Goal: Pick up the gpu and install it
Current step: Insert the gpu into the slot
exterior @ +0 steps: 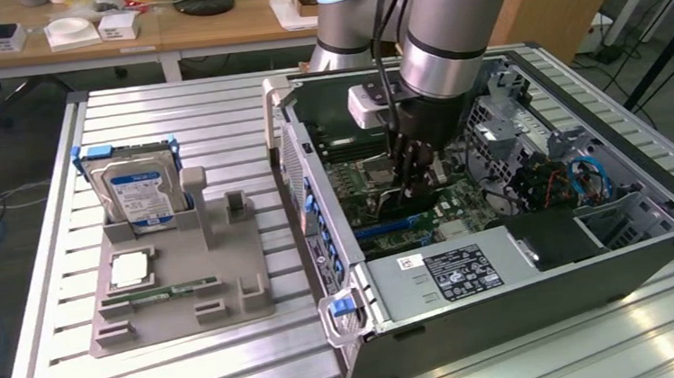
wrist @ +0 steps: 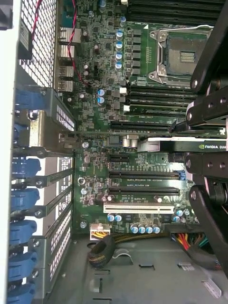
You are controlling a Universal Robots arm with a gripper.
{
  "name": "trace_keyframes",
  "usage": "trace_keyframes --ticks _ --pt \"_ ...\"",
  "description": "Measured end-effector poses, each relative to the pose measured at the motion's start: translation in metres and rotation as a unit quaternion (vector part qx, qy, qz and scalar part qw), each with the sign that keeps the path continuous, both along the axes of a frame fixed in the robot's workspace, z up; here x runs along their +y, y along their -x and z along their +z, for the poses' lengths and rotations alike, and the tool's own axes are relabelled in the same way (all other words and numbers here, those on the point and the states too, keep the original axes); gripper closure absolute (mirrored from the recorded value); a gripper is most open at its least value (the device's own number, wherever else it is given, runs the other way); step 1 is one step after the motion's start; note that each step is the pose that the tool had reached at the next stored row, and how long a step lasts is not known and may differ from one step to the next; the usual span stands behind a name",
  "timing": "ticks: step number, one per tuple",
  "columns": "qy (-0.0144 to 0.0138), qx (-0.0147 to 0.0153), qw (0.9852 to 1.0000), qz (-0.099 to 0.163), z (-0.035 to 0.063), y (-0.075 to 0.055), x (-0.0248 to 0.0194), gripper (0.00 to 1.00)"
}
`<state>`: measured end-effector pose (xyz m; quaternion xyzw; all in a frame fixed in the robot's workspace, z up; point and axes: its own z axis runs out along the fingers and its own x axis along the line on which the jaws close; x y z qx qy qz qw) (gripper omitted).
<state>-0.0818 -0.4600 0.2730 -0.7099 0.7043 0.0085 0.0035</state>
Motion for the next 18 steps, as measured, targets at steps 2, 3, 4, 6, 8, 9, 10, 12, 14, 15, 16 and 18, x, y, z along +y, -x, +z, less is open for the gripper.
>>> trace_keyframes --ticks 2,3,4,6,8,9,10,12,14,15,16,18 --pt "0.0000 0.0000 1.0000 0.000 -0.0002 0.000 0.0000 0.74" --pt "0.0000 0.0000 1.0000 0.000 -0.0004 0.000 0.0000 0.74" --pt "-0.0001 -0.0001 1.0000 0.000 -0.0008 0.000 0.0001 0.74" --pt "0.0002 -0.0001 1.0000 0.000 -0.0018 0.000 0.0000 0.74" --pt "0.0004 -0.0002 1.0000 0.000 -0.0036 0.000 0.0000 0.74" --pt "0.0006 -0.0002 1.0000 0.000 -0.0044 0.000 0.0000 0.74" --pt "0.0009 -0.0002 1.0000 0.000 -0.0055 0.000 0.0000 0.74" --pt "0.0016 -0.0004 1.0000 0.000 -0.0079 0.001 0.0000 0.74" --pt "0.0025 -0.0005 1.0000 0.000 -0.0096 0.001 0.0000 0.74" --pt "0.0029 -0.0004 1.0000 0.000 -0.0100 0.001 0.0000 0.74" --pt "0.0034 -0.0004 1.0000 0.000 -0.0100 0.001 0.0000 0.74" --pt "0.0042 -0.0006 1.0000 0.000 -0.0110 0.001 0.0000 0.74"
